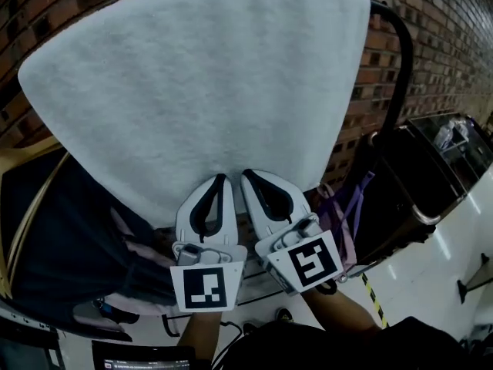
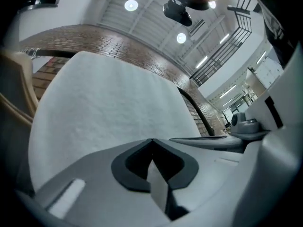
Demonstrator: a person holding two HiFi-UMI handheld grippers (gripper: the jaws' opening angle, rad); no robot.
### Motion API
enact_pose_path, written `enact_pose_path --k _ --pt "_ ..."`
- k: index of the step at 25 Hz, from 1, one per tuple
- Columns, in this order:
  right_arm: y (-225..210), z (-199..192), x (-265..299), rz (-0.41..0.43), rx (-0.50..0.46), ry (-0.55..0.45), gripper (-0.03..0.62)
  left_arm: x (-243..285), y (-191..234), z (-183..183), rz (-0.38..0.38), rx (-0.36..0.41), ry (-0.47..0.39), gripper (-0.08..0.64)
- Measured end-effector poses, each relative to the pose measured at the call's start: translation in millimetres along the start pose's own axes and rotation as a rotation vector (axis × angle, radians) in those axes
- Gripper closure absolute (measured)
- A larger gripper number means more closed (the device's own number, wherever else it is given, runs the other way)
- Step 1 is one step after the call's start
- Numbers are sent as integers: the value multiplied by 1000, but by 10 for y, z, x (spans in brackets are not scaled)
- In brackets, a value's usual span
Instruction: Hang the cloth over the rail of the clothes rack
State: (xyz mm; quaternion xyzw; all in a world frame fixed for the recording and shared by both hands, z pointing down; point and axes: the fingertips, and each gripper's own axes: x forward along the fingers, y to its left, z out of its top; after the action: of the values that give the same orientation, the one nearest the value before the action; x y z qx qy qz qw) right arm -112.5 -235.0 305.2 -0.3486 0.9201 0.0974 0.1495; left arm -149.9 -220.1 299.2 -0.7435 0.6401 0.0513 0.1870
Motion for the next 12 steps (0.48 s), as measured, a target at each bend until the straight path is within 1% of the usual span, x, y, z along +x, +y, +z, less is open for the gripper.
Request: enact_pose_path --k 2,4,7,10,12 --pt "2 -166 -80 -7 -4 24 588 -46 -56 -165 -5 -13 21 552" --pt "36 -252 -135 -8 8 49 588 -82 -112 -264 -14 -8 39 552" --pt "123 -282 -184 2 3 64 588 -133 -159 -329 -23 -11 59 552" --pt "203 -292 -195 13 -20 68 588 -172 -139 -378 -15 -25 77 552" --pt "239 -311 -193 18 -19 73 588 -189 -116 -396 -12 -34 78 552"
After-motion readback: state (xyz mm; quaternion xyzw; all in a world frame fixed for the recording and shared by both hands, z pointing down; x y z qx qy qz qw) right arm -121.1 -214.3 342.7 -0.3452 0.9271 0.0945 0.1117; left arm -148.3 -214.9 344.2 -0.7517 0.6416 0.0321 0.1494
